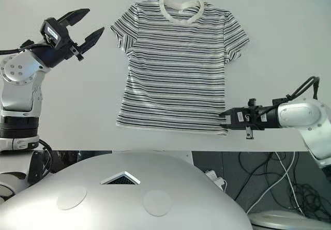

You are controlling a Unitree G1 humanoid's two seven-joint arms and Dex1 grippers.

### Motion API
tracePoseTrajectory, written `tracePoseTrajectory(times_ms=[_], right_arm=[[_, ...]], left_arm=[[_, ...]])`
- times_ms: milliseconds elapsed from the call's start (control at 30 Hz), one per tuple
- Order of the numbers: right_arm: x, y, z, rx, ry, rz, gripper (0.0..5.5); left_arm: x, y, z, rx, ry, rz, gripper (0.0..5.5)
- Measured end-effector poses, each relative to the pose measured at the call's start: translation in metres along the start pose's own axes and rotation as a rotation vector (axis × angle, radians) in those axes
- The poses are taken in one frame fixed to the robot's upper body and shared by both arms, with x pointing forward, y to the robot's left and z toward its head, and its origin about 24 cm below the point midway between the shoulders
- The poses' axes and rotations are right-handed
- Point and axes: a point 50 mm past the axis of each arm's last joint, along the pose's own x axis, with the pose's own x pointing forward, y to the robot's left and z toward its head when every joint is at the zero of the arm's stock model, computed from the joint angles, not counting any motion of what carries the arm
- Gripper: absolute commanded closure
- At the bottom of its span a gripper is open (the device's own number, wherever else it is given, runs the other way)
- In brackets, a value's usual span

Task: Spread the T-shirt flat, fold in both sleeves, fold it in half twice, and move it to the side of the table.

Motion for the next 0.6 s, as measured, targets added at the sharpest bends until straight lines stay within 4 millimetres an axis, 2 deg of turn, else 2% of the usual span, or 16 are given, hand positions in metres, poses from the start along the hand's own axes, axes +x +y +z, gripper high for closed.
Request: tracePoseTrajectory(times_ms=[100,167,333,467,533,600], right_arm=[[-0.001,0.013,0.000,0.016,0.003,0.014,3.90],[-0.002,0.015,-0.001,0.025,0.007,0.012,3.90],[-0.007,0.008,-0.009,0.041,0.016,-0.047,3.90],[-0.018,0.001,-0.019,0.067,0.053,-0.129,3.90],[-0.022,0.000,-0.014,0.119,-0.054,-0.163,3.90],[-0.038,-0.011,0.010,0.114,-0.291,-0.235,3.90]], left_arm=[[0.002,0.006,0.000,-0.008,0.004,0.023,2.97],[0.002,0.006,-0.001,-0.012,0.006,0.026,2.97],[0.005,0.011,-0.002,-0.053,0.011,0.042,2.97],[0.005,0.024,-0.013,-0.151,0.071,0.105,2.97],[0.008,0.025,-0.021,-0.239,0.099,0.117,2.97],[0.010,0.022,-0.035,-0.341,0.157,0.126,2.97]])
